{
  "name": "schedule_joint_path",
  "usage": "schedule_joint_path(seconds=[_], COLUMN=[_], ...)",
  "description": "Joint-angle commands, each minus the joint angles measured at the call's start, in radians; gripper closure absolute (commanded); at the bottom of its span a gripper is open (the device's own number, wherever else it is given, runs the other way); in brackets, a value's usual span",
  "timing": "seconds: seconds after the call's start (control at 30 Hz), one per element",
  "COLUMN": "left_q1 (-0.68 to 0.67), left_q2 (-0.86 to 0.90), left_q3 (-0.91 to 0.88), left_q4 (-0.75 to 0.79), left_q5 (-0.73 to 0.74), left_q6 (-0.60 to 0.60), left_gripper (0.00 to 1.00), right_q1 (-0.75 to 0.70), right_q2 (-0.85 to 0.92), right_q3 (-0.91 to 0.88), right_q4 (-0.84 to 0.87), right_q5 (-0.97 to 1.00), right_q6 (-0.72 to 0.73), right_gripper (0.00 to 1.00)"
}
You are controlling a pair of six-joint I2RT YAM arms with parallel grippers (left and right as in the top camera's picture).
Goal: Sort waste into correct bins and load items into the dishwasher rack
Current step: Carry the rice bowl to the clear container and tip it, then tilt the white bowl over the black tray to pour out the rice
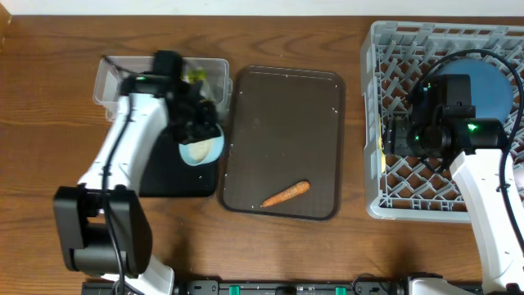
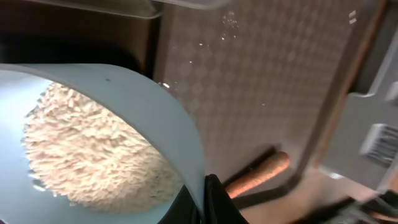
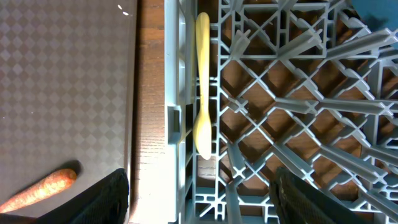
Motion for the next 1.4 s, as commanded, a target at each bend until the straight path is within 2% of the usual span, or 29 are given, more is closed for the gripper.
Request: schedule_joint_path(seconds=[0.0, 0.37, 0.57, 0.9, 1.17, 1.23, 1.37], left_q1=[0.09, 0.352, 0.42, 0.452, 0.452, 0.452, 0.455], left_q2=[-0.014, -0.014, -0.014, -0.014, -0.013, -0.013, -0.014], left_q3=[-0.032, -0.181, -0.256, -0.286, -0.286, -0.286, -0.285], left_q4=[-0.005, 0.0, 0.003, 0.0, 0.002, 0.002, 0.018], left_q5=[0.207, 0.712, 0.885, 0.969, 0.969, 0.978, 1.004], left_q6=[0.103, 0.334, 0.423, 0.423, 0.418, 0.38, 0.229], left_gripper=[0.94, 0.94, 0.94, 0.94, 0.94, 0.94, 0.94], right_q1=[-0.008, -0.008, -0.008, -0.008, -0.008, -0.008, -0.008], right_q2=[-0.004, -0.004, -0.004, -0.004, -0.004, -0.004, -0.004], right_q3=[0.007, 0.007, 0.007, 0.007, 0.007, 0.007, 0.007], right_q4=[-0.006, -0.015, -0.014, -0.019, -0.022, -0.023, -0.028], right_q5=[0.018, 0.025, 0.025, 0.024, 0.024, 0.024, 0.025], right_q6=[-0.009, -0.009, -0.009, -0.009, -0.009, -0.009, -0.009], right_gripper=[0.28, 0.28, 0.28, 0.28, 0.28, 0.28, 0.28])
